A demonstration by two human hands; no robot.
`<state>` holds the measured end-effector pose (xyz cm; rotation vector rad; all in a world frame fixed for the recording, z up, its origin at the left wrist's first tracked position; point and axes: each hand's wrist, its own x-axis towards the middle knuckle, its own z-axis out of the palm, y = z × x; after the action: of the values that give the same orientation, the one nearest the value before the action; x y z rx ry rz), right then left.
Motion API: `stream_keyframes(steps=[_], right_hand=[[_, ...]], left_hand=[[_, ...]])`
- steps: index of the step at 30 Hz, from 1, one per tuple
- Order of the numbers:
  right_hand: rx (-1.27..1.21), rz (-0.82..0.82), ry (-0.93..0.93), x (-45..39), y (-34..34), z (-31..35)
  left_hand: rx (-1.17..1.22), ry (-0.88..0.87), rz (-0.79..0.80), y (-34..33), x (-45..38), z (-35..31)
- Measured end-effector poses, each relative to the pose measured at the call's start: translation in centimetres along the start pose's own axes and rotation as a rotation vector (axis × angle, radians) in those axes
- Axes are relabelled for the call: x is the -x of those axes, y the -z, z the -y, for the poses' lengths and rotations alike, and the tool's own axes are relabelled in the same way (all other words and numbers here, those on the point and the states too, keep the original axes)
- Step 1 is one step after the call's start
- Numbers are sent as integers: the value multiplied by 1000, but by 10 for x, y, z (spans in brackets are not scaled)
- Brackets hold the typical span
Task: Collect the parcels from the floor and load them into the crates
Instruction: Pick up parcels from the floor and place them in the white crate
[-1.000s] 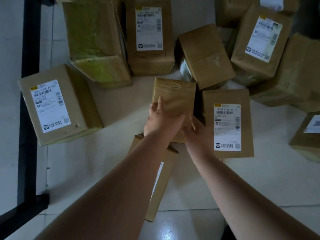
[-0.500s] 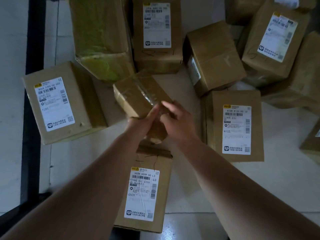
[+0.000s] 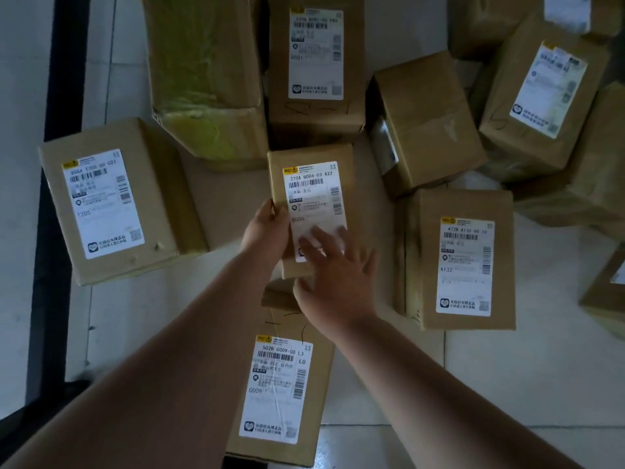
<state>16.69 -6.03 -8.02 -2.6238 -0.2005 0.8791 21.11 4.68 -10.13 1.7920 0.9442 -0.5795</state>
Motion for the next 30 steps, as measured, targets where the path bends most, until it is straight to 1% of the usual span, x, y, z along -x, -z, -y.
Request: stream_keyframes(steps=[1,2,3,5,6,7,9,10,11,13,14,16,18,19,20,24,26,28,30], right_hand=[[-3,16,6,-1,-5,2],[-51,-29,-5,-2,-6,2],[-147,-122,-29,-4,-7,-1],[-381,-379,-125,-13,-5,-8],[-499,-471,-202,-17,-1,-12],[-642,-510,-303,-20,3,-16],[-987,-428,-512,-26,12,-22],[-1100,-358,-571,-28,14,-25],[-1134,-285,-587,-29,16,-27],[-1069,-168,-502,-30,14,-26],[-1015,-166,-456,-29,13,-24],[-964,-219,-418,-24,10,-20],[-972,-327,-392,-4,13,-16],[-978,-388,-383,9,17,-16],[-976,-434,-386,21,21,-19],[-1046,-574,-437,66,57,-45],[-1009,-658,-468,80,76,-69],[-965,-691,-506,90,89,-95],[-896,-732,-576,96,95,-123]], left_hand=[[48,-1,12,1,0,2],[75,10,22,2,1,3],[88,19,32,4,1,4],[97,35,51,6,2,8],[131,53,50,8,2,9],[178,81,43,10,3,10],[263,134,13,13,5,10],[288,157,6,13,8,8],[304,179,16,12,10,8],[324,175,80,7,21,6],[309,136,98,4,26,6],[200,-13,63,1,36,4],[12,-210,-7,3,51,0],[-34,-276,-20,3,61,-5],[-21,-303,-15,3,74,-12],[77,-317,44,-21,125,-34],[67,-312,96,-49,140,-40],[60,-295,126,-77,152,-45],[63,-212,130,-98,153,-47]])
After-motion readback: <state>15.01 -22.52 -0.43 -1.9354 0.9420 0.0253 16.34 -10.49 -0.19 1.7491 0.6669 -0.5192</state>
